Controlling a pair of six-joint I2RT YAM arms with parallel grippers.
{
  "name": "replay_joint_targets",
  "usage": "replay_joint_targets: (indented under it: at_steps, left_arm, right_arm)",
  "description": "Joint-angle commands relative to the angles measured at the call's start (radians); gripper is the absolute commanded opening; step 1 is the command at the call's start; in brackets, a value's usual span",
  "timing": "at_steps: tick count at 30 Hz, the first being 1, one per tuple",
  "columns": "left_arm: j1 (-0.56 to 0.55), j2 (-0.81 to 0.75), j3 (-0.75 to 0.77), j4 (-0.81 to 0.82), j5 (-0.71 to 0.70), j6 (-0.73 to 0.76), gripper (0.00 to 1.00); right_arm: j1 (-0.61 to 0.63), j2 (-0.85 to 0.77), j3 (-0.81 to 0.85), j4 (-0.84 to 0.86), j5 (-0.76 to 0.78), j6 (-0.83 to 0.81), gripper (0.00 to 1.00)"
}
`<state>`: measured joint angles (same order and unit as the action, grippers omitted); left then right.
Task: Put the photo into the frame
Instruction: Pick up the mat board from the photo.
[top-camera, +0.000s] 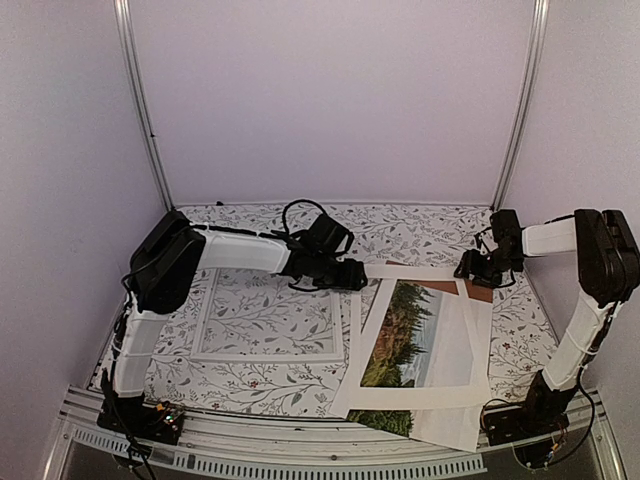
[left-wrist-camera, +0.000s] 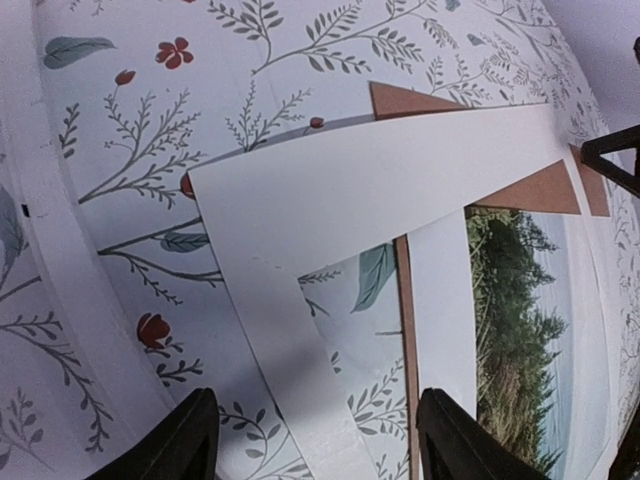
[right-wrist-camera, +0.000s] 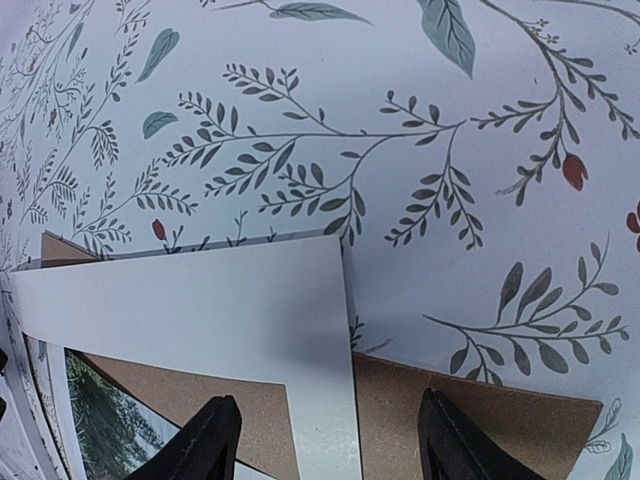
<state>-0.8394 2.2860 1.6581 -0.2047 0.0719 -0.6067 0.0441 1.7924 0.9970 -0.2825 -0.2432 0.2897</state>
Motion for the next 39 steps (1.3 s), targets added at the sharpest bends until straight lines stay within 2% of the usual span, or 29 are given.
replay_joint_targets:
  at_steps: [1,8,16,25,31,39]
  left_arm:
    - [-0.006,0.03,0.009,-0.015,0.024,-0.023,0.7]
    - [-0.019,0.034,-0.026,0.008,0.03,-0.045,0.69]
    - [-0.027,0.039,-0.048,0.016,0.019,-0.069,0.69]
    - [-0.03,0.043,-0.092,0.064,0.043,-0.108,0.68]
    - [-0.032,0.043,-0.112,0.075,0.046,-0.117,0.66]
    - [-0.032,0.022,-0.162,0.1,0.031,-0.133,0.64]
  right_arm:
    - [0.008,0.007,0.001,0.014,-0.018,0.004,0.65]
    - [0.008,0.074,0.106,0.018,-0.021,-0.005,0.64]
    - [0.009,0.11,0.113,0.018,-0.038,-0.014,0.64]
    - [0.008,0.164,0.108,0.026,-0.138,0.008,0.63]
    - [0.0,0.144,0.092,0.029,-0.175,0.02,0.62]
    - [-0.033,0.115,0.072,0.061,-0.307,0.026,0.59]
